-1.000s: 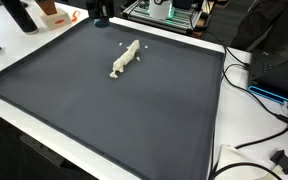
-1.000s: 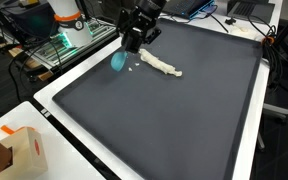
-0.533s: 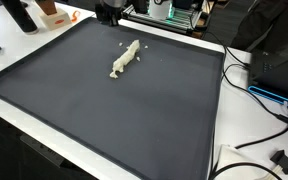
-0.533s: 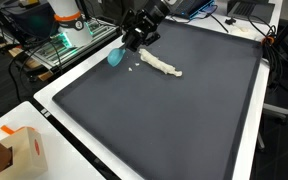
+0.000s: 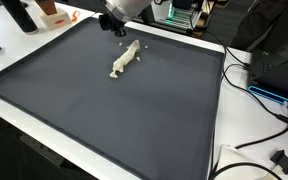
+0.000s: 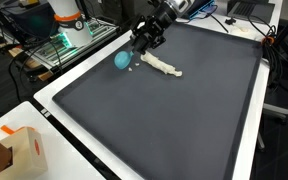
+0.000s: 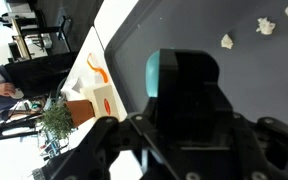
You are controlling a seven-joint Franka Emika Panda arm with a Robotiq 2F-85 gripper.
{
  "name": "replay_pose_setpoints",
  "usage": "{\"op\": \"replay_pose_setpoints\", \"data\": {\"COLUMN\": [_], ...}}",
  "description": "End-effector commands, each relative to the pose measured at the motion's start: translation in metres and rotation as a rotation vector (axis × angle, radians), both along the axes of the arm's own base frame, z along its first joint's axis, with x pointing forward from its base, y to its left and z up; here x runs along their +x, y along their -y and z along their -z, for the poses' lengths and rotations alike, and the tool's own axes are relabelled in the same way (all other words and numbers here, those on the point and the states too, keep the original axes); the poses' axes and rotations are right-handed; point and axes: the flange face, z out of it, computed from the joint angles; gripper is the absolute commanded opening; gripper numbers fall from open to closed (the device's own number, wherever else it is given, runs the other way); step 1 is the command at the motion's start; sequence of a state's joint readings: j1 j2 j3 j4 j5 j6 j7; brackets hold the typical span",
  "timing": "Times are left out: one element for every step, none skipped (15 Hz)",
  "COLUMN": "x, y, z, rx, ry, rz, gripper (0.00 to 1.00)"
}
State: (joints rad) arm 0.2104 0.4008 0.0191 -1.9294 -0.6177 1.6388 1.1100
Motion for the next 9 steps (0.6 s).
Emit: {"op": "replay_pose_setpoints", "data": {"x": [0.006,0.007,0.008,0.01,0.011,0.012,0.014,0.016,0.018], "y": [-0.012,-0.014,-0.016,-0.017,-0.018,-0.02,-0.022,-0.023,-0.025], "z": [0.004,0.004,0.004,0.004,0.003,0.002,0.001,-0.001,-0.002], "rx": [-0.035,-0.033,-0.031,-0.029,-0.029,-0.033,-0.04,-0.048,-0.054], "ry": [-0.042,-0.048,-0.049,-0.05,-0.049,-0.048,-0.044,-0.04,-0.038], "rz": [-0.079,-0.091,-0.101,-0.113,-0.123,-0.138,-0.154,-0.166,-0.181], "gripper": [0.25,0.25,0.25,0.25,0.25,0.25,0.25,0.25,0.25]}}
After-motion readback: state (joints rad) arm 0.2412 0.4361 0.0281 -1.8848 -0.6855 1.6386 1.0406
